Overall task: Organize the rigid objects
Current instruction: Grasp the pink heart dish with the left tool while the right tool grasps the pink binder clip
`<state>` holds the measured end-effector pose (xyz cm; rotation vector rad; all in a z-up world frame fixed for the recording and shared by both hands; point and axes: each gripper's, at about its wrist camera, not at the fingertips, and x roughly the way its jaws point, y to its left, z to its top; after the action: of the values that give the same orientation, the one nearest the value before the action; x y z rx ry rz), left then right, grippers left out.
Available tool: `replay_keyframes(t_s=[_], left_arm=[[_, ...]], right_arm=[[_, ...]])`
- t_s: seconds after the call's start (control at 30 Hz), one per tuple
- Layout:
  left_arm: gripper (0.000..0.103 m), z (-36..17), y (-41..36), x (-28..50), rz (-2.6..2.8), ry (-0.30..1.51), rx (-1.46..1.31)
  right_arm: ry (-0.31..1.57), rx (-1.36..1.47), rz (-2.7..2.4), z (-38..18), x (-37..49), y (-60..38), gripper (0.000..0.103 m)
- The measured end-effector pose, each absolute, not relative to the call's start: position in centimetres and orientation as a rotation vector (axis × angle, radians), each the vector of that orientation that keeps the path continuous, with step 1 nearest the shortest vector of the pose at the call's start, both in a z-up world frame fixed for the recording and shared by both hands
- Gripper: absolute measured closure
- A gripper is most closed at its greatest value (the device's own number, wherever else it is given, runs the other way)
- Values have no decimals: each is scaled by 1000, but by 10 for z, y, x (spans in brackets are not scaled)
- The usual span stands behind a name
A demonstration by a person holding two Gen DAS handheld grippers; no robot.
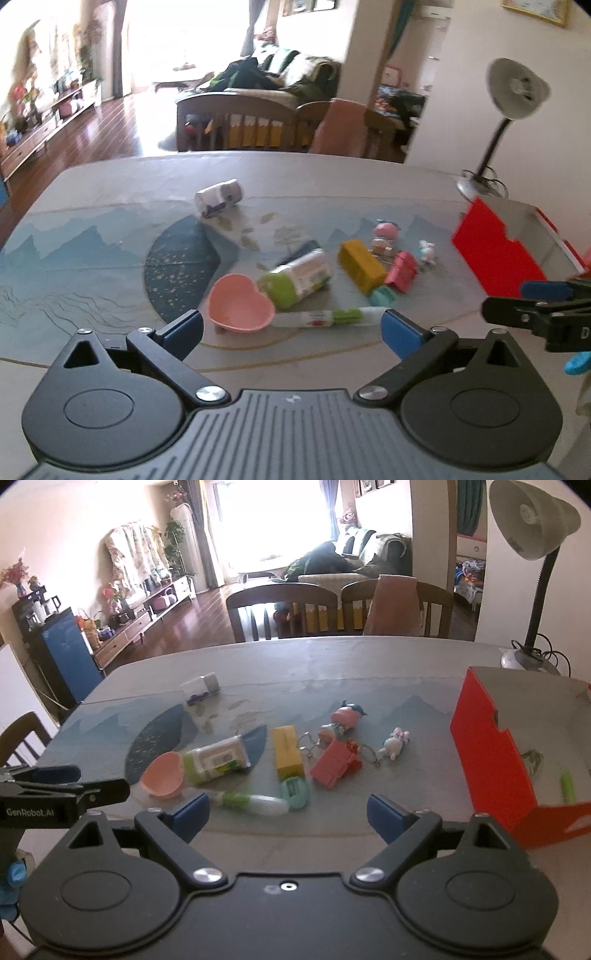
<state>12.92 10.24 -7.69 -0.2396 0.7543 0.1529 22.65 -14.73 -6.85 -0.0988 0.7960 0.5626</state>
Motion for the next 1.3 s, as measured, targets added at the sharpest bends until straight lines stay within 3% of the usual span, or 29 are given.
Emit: replay_keyframes(t_s=[0.33,0.53,1.1,1.3], left_arm=[[0,-124,135,170,212,789,-270],[0,-151,145,196,216,823,-232],[2,-184,153,210,193,840,-253],[11,-184,151,213,187,823,-233]], right_arm=[[851,-88,480,-118,289,-126,15],[882,-127,433,-147,311,-113,25],[912,-84,366,-167,330,-109,38],[916,-65,360,-172,333,-106,50]])
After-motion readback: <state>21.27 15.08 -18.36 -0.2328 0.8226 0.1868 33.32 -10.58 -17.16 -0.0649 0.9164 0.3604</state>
